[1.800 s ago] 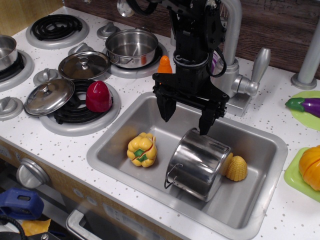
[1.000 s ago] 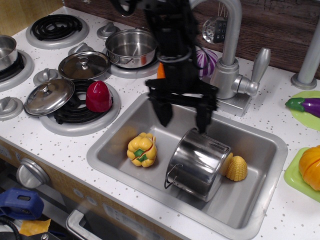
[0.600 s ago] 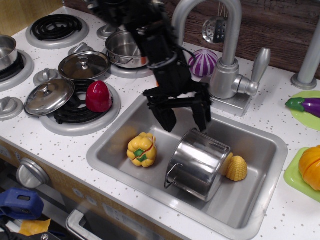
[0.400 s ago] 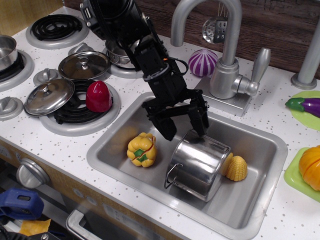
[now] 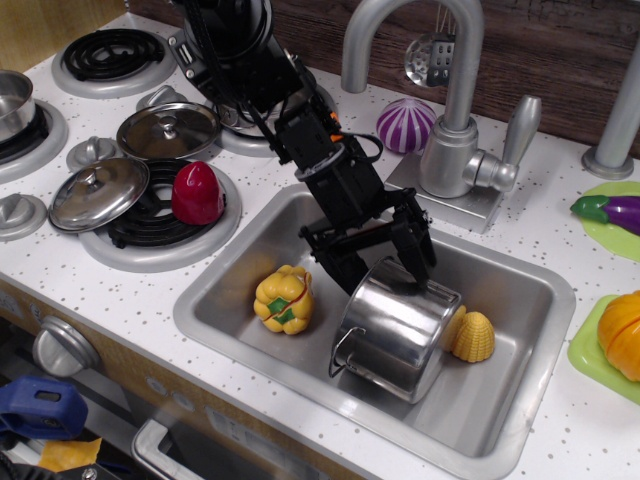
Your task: Flip pot upright in sink
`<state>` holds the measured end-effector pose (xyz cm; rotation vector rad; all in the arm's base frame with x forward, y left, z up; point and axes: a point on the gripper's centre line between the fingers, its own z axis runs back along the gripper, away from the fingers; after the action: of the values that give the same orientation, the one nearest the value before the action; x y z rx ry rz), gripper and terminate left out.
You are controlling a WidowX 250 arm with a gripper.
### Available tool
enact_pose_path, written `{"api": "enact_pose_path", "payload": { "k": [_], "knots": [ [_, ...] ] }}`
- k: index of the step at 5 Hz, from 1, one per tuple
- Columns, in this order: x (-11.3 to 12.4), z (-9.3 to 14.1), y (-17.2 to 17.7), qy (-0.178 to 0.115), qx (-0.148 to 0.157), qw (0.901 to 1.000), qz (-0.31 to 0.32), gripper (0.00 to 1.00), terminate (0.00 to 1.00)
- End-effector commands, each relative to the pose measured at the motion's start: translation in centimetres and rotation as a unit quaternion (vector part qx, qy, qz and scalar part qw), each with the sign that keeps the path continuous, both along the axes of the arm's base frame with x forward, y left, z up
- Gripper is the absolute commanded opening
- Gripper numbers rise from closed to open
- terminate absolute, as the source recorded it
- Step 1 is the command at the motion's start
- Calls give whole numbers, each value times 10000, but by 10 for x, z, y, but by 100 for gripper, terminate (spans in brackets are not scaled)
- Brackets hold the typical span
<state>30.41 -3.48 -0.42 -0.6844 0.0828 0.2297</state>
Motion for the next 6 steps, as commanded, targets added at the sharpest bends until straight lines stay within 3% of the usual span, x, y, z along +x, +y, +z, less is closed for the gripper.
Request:
{"api": "enact_pose_path", "payload": {
  "k": [1, 2, 3, 4, 5, 6],
  "knots": [
    [5, 8, -2, -3, -478, 9988, 130, 100, 0],
    [2, 5, -14, 63, -676, 9968, 416, 0, 0],
    [1, 4, -17, -20, -740, 9962, 457, 0, 0],
    [0, 2, -27, -423, -316, 9966, 628, 0, 0],
    [0, 14, -31, -728, 384, 9942, 690, 0, 0],
    [-1, 24, -34, -1237, 1469, 9795, 609, 0, 0]
  ]
}}
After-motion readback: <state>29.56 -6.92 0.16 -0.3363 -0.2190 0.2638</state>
